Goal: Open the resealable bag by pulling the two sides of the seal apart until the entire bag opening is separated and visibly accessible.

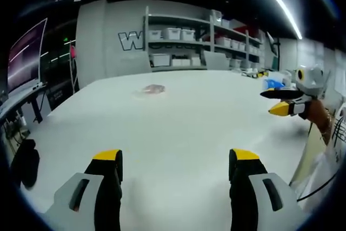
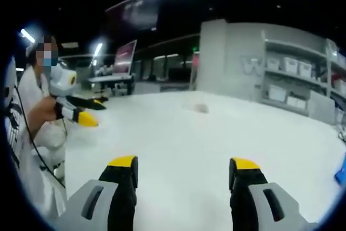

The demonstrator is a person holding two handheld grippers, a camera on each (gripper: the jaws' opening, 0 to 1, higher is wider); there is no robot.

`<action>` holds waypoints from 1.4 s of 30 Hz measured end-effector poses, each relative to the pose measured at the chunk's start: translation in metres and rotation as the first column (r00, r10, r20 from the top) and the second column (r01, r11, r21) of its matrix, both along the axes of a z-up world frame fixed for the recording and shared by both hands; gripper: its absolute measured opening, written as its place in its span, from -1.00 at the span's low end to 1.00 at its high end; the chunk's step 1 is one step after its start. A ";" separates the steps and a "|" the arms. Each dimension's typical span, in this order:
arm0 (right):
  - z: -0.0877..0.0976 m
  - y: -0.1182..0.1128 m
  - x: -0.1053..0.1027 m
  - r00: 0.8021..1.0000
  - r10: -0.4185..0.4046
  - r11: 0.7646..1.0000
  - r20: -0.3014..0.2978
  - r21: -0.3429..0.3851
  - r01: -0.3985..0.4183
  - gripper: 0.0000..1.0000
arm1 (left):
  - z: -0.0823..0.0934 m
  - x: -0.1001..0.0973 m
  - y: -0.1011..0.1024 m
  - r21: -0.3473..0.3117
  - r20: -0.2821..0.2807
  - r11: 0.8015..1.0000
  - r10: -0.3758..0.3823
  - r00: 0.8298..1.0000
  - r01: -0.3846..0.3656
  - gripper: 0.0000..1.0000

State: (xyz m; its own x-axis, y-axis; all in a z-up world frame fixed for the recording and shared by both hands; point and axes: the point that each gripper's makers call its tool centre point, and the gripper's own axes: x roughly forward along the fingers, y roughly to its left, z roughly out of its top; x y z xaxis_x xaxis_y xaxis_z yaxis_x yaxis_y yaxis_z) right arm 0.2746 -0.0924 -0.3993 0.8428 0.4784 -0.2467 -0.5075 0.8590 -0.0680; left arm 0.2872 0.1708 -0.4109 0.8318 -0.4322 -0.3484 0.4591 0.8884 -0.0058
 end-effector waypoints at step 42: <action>0.021 0.029 0.044 0.997 0.073 0.993 0.040 -0.099 -0.068 0.20 | 0.003 0.000 0.000 -0.036 0.019 0.999 -0.008 1.000 0.008 0.59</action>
State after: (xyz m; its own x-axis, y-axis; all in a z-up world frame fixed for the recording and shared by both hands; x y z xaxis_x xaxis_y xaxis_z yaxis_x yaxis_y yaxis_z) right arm 0.3188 -0.0634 -0.3785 0.8187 0.5126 -0.2588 -0.5613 0.8094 -0.1727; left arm 0.2875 0.1710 -0.4074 0.8346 -0.4510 -0.3162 0.4666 0.8840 -0.0292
